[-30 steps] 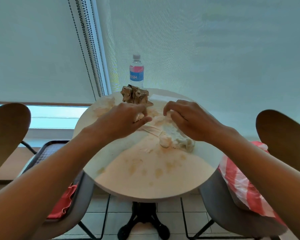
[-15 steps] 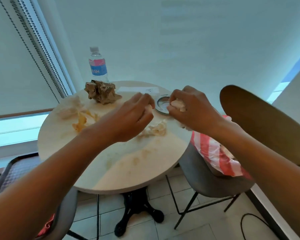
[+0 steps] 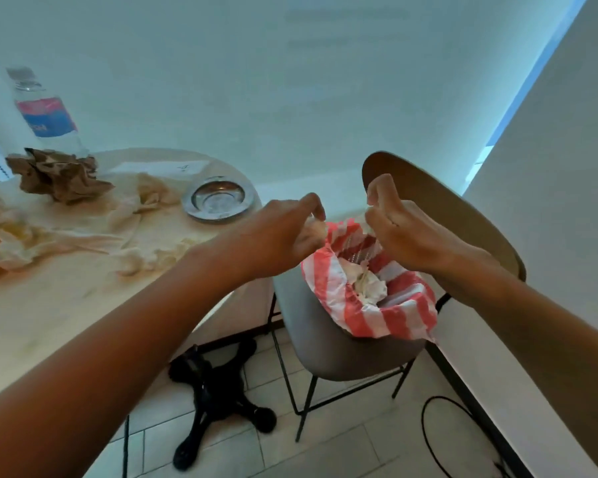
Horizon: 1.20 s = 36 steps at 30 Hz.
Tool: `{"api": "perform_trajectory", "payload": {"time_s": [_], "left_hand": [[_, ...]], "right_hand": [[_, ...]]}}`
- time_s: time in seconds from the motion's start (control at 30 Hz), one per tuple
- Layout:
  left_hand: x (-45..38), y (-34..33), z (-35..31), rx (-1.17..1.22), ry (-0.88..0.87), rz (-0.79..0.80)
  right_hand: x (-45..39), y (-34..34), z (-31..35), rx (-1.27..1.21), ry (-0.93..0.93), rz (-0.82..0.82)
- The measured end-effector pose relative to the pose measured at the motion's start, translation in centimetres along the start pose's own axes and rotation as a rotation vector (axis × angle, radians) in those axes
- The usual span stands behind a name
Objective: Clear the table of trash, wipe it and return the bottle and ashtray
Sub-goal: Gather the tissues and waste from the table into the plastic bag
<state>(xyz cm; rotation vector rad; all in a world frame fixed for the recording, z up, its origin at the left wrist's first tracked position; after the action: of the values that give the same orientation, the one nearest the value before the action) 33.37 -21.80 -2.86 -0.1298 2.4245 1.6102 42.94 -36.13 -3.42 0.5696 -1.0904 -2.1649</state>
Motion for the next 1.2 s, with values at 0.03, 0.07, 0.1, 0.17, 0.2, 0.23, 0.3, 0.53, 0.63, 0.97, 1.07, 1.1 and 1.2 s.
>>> {"api": "perform_trajectory", "payload": {"time_s": [0.03, 0.07, 0.1, 0.17, 0.2, 0.23, 0.3, 0.53, 0.63, 0.97, 1.07, 1.1, 1.2], "left_hand": [[-1.0, -1.2, -0.5, -0.001, 0.012, 0.015], [-2.0, -2.5, -0.9, 0.005, 0.033, 0.028], [-3.1, -3.8, -1.2, 0.02, 0.06, 0.038], [-5.1, -6.4, -1.5, 0.051, 0.12, 0.04], [-6.0, -7.8, -1.5, 0.069, 0.151, 0.04], [-6.7, -9.0, -1.3, 0.084, 0.186, 0.038], [-7.8, -11.8, -0.6, 0.107, 0.256, 0.037], [-10.8, -18.4, 1.8, 0.192, 0.356, 0.039], [-11.9, -20.1, 2.7, 0.174, 0.38, 0.068], [-11.7, -21.4, 3.0, 0.127, 0.24, 0.163], [-11.3, -20.3, 2.8, 0.12, 0.226, 0.13], [-11.2, -19.9, 2.6, 0.113, 0.22, 0.12], [-10.5, -18.2, 2.0, 0.117, 0.216, 0.075]], "right_hand": [[0.1, 0.3, -1.4, -0.004, -0.016, 0.02], [0.1, 0.5, -2.7, -0.007, -0.03, 0.043], [0.2, 0.4, -4.1, -0.005, -0.041, 0.067], [0.1, 0.2, -7.0, -0.005, -0.064, 0.104], [0.1, 0.0, -8.6, -0.008, -0.076, 0.112], [0.0, -0.3, -9.9, -0.013, -0.087, 0.116], [-0.1, -0.7, -12.4, -0.028, -0.102, 0.122], [-1.0, -3.8, -18.1, -0.084, -0.161, 0.121], [-1.6, -5.5, -19.7, -0.074, -0.186, 0.116], [-2.0, -8.1, -21.0, -0.019, -0.172, 0.163], [-2.0, -7.9, -20.7, 0.013, -0.152, 0.166], [-2.0, -7.7, -20.5, 0.029, -0.14, 0.169], [-2.0, -7.1, -19.2, 0.083, -0.09, 0.188]]}}
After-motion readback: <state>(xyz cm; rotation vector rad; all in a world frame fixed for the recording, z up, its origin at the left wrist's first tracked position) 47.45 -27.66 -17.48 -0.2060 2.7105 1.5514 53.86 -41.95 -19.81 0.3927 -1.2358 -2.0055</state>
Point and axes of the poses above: each hand's wrist, its own x-axis away from the middle knuckle, its own y-axis out of the back of the hand, z = x × y, the point moved 7 cm from there along -x, towards the middle knuckle
